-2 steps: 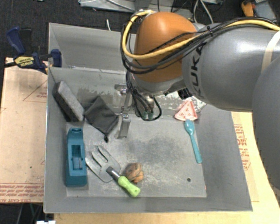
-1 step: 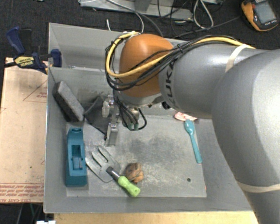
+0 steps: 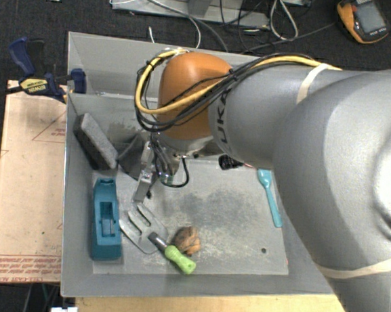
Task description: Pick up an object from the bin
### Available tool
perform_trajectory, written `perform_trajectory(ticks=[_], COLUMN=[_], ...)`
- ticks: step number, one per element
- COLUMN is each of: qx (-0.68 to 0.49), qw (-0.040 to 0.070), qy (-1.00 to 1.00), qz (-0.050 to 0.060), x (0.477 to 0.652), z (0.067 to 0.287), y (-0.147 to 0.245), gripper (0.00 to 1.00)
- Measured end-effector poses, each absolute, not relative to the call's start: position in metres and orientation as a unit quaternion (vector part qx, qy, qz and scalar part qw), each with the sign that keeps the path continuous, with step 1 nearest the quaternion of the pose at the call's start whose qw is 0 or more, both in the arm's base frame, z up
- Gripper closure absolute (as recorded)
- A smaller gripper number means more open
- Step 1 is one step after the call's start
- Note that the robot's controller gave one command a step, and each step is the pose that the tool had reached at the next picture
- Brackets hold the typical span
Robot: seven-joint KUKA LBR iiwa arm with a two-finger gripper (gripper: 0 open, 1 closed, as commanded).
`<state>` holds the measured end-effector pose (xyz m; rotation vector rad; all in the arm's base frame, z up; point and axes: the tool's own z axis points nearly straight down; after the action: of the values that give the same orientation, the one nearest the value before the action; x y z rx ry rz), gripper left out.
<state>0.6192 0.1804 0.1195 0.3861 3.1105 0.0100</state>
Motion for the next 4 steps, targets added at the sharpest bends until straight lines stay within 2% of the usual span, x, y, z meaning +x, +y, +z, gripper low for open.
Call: perform_trajectory(ticks=[1, 2, 3, 4], qx=[0.149, 0.19, 0.318, 0.318], qw=[0.002, 0.003, 0.005, 0.005], qy=[0.989, 0.982, 0.948, 0.948], qz=[0.002, 0.004, 0.006, 0.006], x=[0.613, 0.61, 0.6, 0.6], z=[0.13, 0.081, 0.071, 0.071], y=[0.181, 0.172, 0.175, 0.175], gripper=[0.0, 0.0, 1.0, 1.0])
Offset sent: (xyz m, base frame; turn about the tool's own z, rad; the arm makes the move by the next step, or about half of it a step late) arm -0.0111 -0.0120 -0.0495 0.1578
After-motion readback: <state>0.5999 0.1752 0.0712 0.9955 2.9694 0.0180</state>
